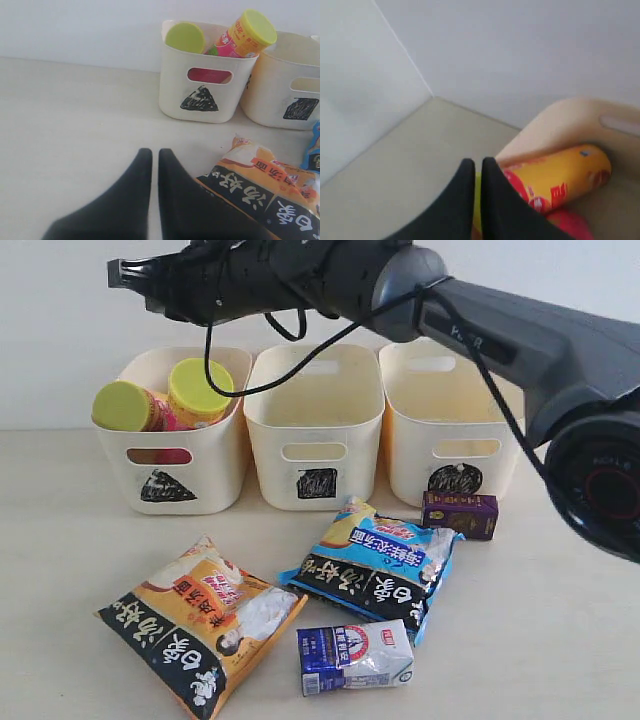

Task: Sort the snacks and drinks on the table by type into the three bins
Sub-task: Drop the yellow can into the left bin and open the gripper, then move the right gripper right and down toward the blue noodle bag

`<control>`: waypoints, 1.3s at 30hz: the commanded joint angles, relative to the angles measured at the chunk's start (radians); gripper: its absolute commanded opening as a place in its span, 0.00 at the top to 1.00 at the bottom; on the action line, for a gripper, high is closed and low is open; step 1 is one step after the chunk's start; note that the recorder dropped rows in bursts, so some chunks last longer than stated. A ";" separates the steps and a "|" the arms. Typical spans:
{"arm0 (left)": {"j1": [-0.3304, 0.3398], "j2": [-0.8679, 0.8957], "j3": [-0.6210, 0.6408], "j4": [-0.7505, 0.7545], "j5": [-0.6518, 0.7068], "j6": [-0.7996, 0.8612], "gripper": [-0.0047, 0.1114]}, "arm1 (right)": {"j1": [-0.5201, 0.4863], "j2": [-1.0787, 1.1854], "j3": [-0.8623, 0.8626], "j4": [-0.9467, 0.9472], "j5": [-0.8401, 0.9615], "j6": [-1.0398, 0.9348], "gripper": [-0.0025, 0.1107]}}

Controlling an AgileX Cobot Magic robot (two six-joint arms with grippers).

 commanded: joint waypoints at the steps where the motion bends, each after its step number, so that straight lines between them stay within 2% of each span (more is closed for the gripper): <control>1: -0.004 -0.002 0.004 0.003 -0.001 0.005 0.93 | -0.039 -0.050 -0.006 -0.019 0.238 -0.009 0.98; 8: -0.004 -0.002 0.004 0.003 -0.001 0.005 0.93 | -0.077 -0.151 -0.006 -0.178 0.728 0.047 0.98; 9: -0.004 -0.002 0.004 0.003 -0.001 0.005 0.93 | -0.079 -0.157 -0.006 -0.178 0.746 0.049 0.98; 13: -0.004 -0.002 0.004 0.003 -0.001 0.005 0.93 | -0.106 -0.214 0.064 -0.180 0.746 0.053 0.98; 17: -0.004 -0.002 0.004 0.003 -0.001 0.005 0.93 | -0.128 -0.310 0.242 -0.177 0.711 0.032 0.98; 26: -0.004 -0.002 0.004 0.003 -0.001 0.005 0.93 | -0.240 -0.599 0.870 -0.075 0.429 -0.114 0.98; 33: -0.004 -0.002 0.004 0.003 -0.001 0.005 0.93 | -0.437 -0.702 1.237 0.191 0.331 -0.311 0.98; 39: -0.004 -0.002 0.004 0.003 -0.001 0.005 0.93 | -0.622 -0.704 1.447 0.557 0.441 -0.610 0.98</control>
